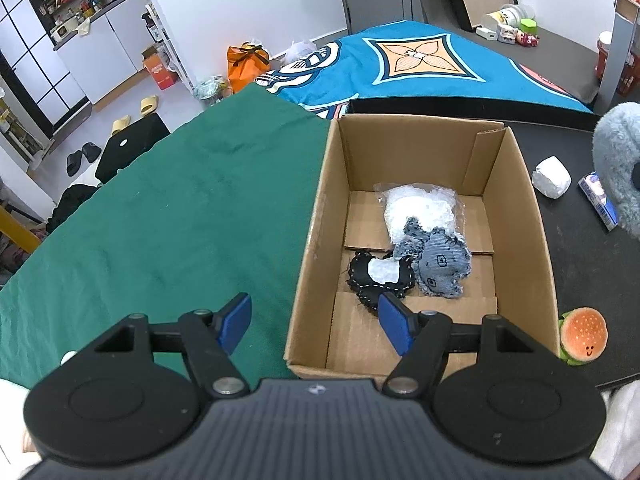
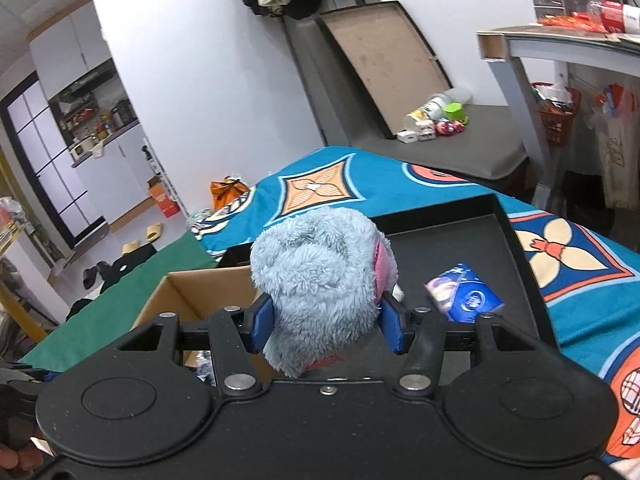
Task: Organize soft objects
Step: 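Carry the fluffy plush with the right gripper and drop it into the box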
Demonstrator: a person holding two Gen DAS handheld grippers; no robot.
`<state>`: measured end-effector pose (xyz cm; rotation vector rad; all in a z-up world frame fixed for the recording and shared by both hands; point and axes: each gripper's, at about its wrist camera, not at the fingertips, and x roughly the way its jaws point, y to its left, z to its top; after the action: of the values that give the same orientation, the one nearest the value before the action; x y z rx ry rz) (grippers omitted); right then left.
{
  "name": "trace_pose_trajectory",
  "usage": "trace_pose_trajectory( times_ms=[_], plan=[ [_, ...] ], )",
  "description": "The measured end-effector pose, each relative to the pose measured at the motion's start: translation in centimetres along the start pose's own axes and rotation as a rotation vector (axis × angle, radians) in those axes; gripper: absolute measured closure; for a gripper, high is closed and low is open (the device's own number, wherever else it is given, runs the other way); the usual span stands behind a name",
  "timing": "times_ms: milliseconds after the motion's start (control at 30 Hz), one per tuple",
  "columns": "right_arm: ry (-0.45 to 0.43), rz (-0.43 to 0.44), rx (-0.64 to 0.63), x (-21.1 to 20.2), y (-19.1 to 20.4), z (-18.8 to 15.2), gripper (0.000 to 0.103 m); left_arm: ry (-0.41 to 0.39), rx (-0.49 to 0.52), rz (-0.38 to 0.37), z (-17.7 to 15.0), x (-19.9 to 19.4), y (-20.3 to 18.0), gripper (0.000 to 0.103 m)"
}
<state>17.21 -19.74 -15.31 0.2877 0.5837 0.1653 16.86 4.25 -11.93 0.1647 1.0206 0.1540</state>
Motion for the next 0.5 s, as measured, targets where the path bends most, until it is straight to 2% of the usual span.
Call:
trace_pose_trajectory(
  times_ms=[500],
  plan=[
    [0.015, 0.102, -0.07, -0.3, 3.9, -0.4, 0.051, -0.027, -0.041, -0.084, -1.0, -0.1, 1.4, 0.037]
  ],
)
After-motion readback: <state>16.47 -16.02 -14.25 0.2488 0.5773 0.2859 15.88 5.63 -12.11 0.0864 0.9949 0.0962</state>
